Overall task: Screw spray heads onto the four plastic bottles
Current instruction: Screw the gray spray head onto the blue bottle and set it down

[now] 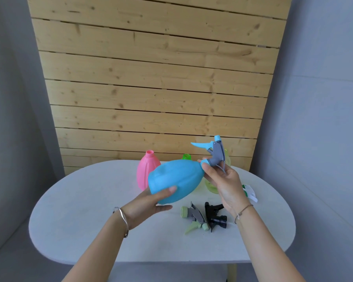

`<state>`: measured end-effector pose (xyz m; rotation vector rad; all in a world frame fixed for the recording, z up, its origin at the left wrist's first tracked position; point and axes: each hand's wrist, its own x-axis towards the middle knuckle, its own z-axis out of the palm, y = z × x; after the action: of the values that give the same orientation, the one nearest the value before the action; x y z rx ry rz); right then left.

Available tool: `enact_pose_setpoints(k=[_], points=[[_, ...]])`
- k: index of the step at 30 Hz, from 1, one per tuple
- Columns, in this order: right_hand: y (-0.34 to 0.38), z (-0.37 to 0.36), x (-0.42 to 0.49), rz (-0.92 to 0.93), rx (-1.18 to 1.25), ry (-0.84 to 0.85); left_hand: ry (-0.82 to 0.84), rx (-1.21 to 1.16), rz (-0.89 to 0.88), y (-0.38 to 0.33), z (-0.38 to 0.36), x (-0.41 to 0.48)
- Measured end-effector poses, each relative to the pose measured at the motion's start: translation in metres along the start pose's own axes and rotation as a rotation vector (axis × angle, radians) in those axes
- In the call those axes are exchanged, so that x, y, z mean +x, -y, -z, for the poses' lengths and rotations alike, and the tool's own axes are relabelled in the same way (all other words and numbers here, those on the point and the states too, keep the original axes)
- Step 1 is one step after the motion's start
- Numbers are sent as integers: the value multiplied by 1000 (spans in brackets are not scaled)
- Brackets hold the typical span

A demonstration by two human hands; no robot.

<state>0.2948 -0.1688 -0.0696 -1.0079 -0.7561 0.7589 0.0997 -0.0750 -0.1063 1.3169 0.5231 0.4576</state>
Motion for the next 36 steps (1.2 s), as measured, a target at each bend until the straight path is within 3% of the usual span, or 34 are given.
enact_pose_setpoints(k=[5, 10, 14, 16, 20, 25, 31, 36], points=[[-4, -1, 0, -24, 5, -20, -84, -1, 125, -3, -3, 1], [-4, -1, 1, -31, 31, -80, -91, 40, -86, 0, -1, 1], [-7, -7, -1, -33, 24, -57, -91, -167, 36, -3, -1, 2], [-7, -8, -1, -25, 18, -66, -88, -121, 51, -1, 0, 2], [-6, -7, -1, -20, 20, -79, -88, -104, -94, 1, -2, 3], [-6, -12, -4, -22, 37, -59, -89, -140, 72, -2, -3, 1], [-2, -9, -3, -38, 36, -90, -78, -163, -141, -7, 1, -3], [-3, -14, -5, -32, 27, -78, -118, -119, -31, -5, -5, -2]])
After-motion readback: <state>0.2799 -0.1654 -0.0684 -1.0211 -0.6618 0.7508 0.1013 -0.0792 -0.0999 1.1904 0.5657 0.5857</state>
